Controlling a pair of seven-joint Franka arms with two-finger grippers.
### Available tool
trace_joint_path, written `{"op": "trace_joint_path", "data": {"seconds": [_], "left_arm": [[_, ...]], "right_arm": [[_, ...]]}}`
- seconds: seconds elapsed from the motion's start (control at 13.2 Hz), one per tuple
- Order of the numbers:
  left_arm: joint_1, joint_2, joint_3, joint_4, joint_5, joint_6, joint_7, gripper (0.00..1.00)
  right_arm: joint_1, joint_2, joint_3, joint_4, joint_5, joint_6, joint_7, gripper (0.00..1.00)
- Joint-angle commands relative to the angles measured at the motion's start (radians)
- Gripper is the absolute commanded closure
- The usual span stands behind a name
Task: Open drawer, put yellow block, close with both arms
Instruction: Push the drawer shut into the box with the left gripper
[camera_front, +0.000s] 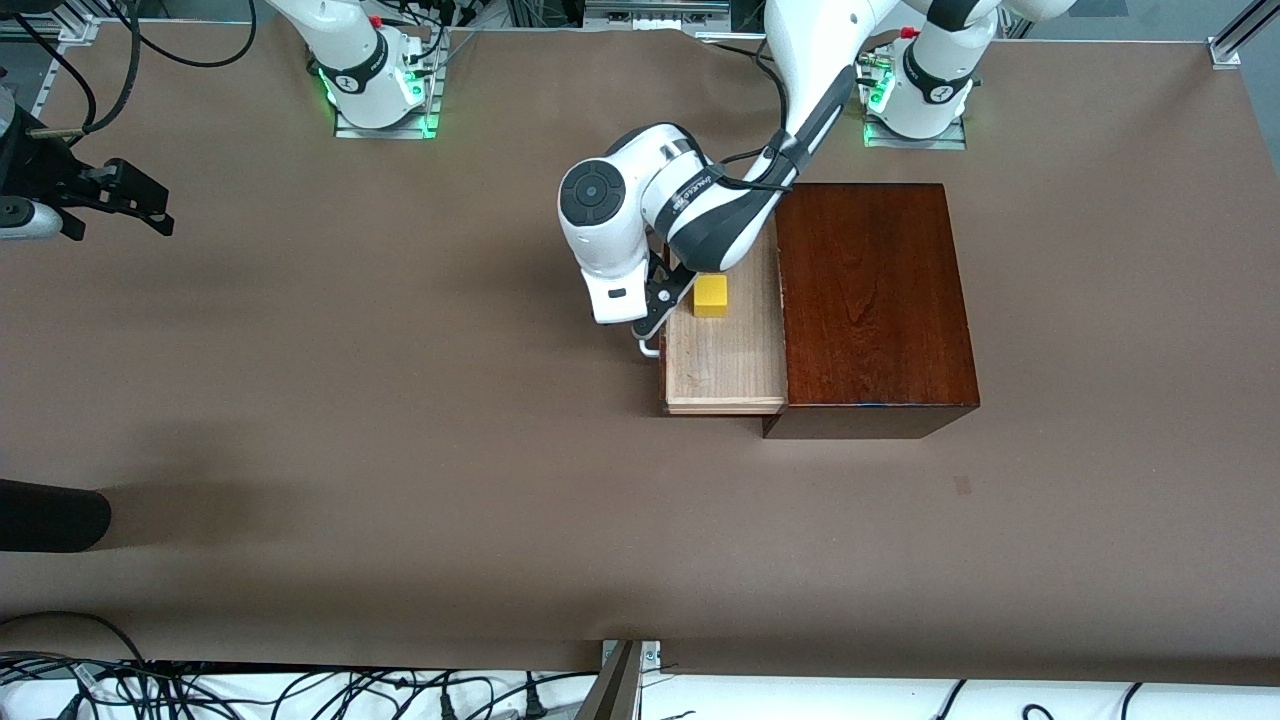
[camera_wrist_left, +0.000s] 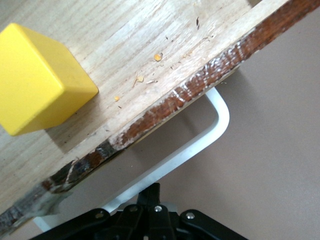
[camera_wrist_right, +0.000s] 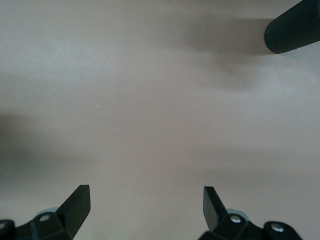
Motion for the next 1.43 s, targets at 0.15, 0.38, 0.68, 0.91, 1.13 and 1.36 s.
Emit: {"op": "trace_joint_path", "data": {"seconds": [0.15, 0.38, 0.68, 0.91, 1.13, 1.36], "left_arm": [[0.013, -0.016, 0.013, -0.001, 0.048, -0.084, 0.006, 1.0], [0.042, -0.046, 0.013, -0.026, 0.049, -0.132, 0.095, 1.0], [0.102, -0.138, 0.013, -0.147, 0.049, -0.133, 0.197, 1.0], [0.155, -0.195, 0.013, -0.228, 0.049, -0.13, 0.3, 1.0], [0.185, -0.224, 0.013, -0.271, 0.051, -0.127, 0.366, 1.0], [0.198, -0.247, -0.001, -0.262, 0.048, -0.133, 0.389, 1.0]], "right_arm": [[-0.006, -0.002, 0.003, 0.007, 0.011, -0.03, 0.01, 0.0], [-0.006, 0.003, 0.003, 0.007, 0.011, -0.032, 0.011, 0.0], [-0.006, 0.002, 0.003, 0.009, 0.013, -0.044, 0.01, 0.0], [-0.006, 0.002, 0.006, 0.009, 0.011, -0.044, 0.01, 0.0], [-0.006, 0.002, 0.006, 0.009, 0.01, -0.044, 0.01, 0.0], [-0.006, 0.002, 0.006, 0.009, 0.01, -0.045, 0.01, 0.0]]}}
